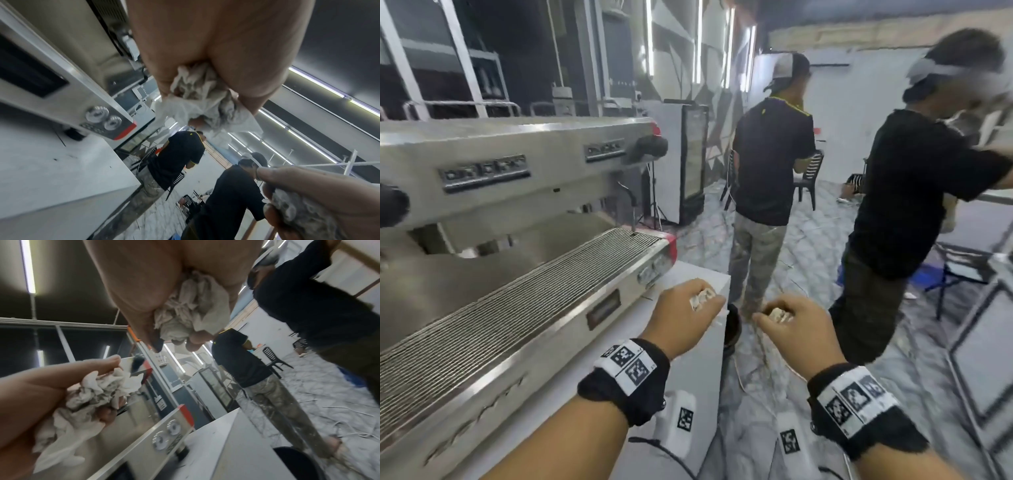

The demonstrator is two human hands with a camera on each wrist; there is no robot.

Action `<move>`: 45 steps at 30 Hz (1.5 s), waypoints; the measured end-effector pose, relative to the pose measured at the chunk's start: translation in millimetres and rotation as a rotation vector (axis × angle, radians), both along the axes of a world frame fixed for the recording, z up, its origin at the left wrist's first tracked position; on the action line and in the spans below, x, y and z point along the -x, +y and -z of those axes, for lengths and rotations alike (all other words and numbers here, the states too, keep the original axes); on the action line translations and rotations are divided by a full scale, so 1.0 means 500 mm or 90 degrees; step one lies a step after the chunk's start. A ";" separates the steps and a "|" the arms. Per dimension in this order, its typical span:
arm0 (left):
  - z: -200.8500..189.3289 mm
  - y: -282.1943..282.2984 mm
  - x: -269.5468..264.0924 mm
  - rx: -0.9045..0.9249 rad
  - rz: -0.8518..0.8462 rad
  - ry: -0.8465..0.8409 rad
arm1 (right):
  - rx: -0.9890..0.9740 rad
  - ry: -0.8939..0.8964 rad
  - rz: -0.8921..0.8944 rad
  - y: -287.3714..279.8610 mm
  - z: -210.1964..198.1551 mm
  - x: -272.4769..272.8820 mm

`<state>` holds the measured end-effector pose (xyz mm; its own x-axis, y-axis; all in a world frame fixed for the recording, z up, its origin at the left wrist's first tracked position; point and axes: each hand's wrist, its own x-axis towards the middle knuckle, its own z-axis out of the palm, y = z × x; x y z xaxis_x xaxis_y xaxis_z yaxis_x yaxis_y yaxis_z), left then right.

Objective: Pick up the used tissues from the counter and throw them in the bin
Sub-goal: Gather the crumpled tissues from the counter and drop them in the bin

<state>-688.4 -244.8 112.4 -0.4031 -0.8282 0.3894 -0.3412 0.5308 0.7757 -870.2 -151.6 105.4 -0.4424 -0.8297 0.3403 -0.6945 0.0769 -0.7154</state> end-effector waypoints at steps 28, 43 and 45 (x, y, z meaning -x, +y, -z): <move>0.195 -0.875 0.541 -0.174 -0.054 -0.081 | -0.109 -0.238 0.027 -0.910 0.226 0.510; 0.348 -1.169 0.711 -0.392 -0.405 -0.096 | -0.414 -0.378 -0.269 -1.386 0.446 0.698; 0.384 -1.178 0.721 -0.451 -0.431 -0.060 | -0.440 -0.396 -0.269 -1.408 0.475 0.700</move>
<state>-1048.8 -833.9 -79.7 0.2385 -0.9250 -0.2957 -0.4785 -0.3769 0.7931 -1220.1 -855.6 -132.2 -0.0036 -0.8864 -0.4629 -0.2817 0.4450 -0.8501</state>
